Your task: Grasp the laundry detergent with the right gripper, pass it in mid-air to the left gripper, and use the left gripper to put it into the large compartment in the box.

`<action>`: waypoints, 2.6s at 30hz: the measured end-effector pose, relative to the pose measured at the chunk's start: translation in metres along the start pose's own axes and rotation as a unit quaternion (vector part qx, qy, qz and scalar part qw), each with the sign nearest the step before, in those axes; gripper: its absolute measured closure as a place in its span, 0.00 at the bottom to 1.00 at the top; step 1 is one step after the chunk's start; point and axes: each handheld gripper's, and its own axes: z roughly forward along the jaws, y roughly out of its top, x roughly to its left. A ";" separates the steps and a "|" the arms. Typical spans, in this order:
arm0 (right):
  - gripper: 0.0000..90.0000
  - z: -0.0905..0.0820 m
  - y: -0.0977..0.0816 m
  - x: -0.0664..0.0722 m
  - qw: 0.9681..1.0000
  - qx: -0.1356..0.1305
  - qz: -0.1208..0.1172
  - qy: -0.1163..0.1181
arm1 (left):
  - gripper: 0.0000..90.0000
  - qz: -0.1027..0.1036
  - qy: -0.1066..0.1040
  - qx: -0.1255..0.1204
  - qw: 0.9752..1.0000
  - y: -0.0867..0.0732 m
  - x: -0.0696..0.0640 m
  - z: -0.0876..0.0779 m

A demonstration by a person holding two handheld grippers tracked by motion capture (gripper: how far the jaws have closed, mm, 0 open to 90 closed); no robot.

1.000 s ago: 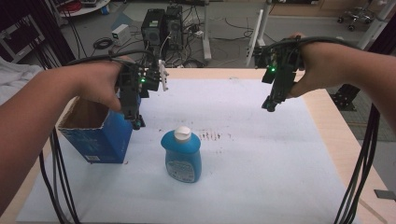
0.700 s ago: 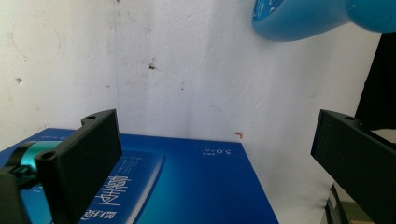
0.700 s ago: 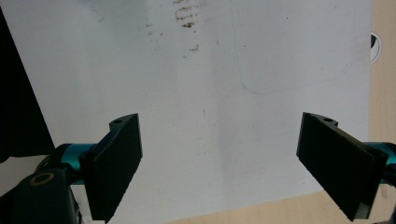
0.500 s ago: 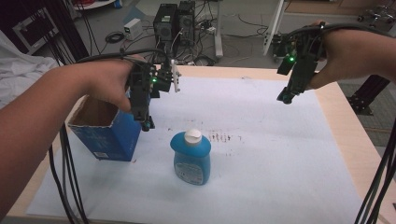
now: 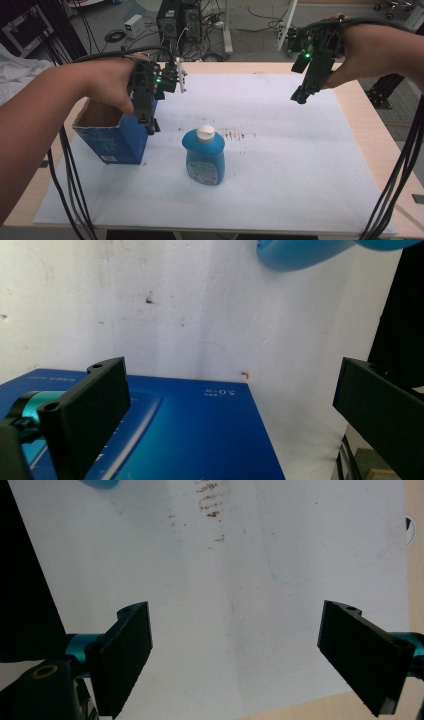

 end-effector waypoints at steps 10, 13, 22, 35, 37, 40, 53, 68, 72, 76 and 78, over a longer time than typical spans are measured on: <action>0.15 0.003 -0.009 0.035 1.000 -0.009 -0.005 -0.003 | 0.02 0.003 -0.010 0.020 1.000 0.002 -0.011 0.012; 0.15 0.005 -0.009 0.042 1.000 -0.020 -0.012 0.003 | 0.02 0.005 -0.006 0.002 1.000 -0.001 -0.012 0.008; 0.15 0.014 -0.005 0.062 0.997 -0.065 -0.023 0.028 | 0.02 0.006 0.000 -0.016 1.000 -0.006 -0.012 0.001; 0.15 0.049 -0.010 0.089 0.990 -0.130 -0.013 0.051 | 0.02 0.010 0.003 -0.013 1.000 -0.008 -0.015 0.001; 0.15 0.056 -0.009 0.092 0.989 -0.139 -0.010 0.054 | 0.02 0.013 0.005 -0.013 1.000 -0.009 -0.015 0.001; 0.15 0.066 -0.008 0.096 0.986 -0.153 -0.008 0.059 | 0.02 0.014 0.005 -0.014 1.000 -0.009 -0.015 0.001; 0.15 0.102 -0.001 0.108 0.973 -0.210 0.014 0.093 | 0.02 0.017 0.006 -0.014 1.000 -0.008 -0.015 0.002; 0.15 0.136 0.014 0.117 0.963 -0.245 0.036 0.111 | 0.02 0.018 0.009 -0.017 1.000 -0.010 -0.015 0.001; 0.15 0.148 0.017 0.119 0.958 -0.258 0.042 0.114 | 0.02 0.019 0.008 -0.016 1.000 -0.011 -0.014 0.001; 0.15 0.163 0.019 0.122 0.954 -0.274 0.047 0.116 | 0.02 0.020 0.008 -0.018 1.000 -0.011 -0.014 0.001; 0.15 0.169 0.020 0.123 0.950 -0.286 0.049 0.117 | 0.02 0.021 0.008 -0.016 1.000 -0.011 -0.014 0.001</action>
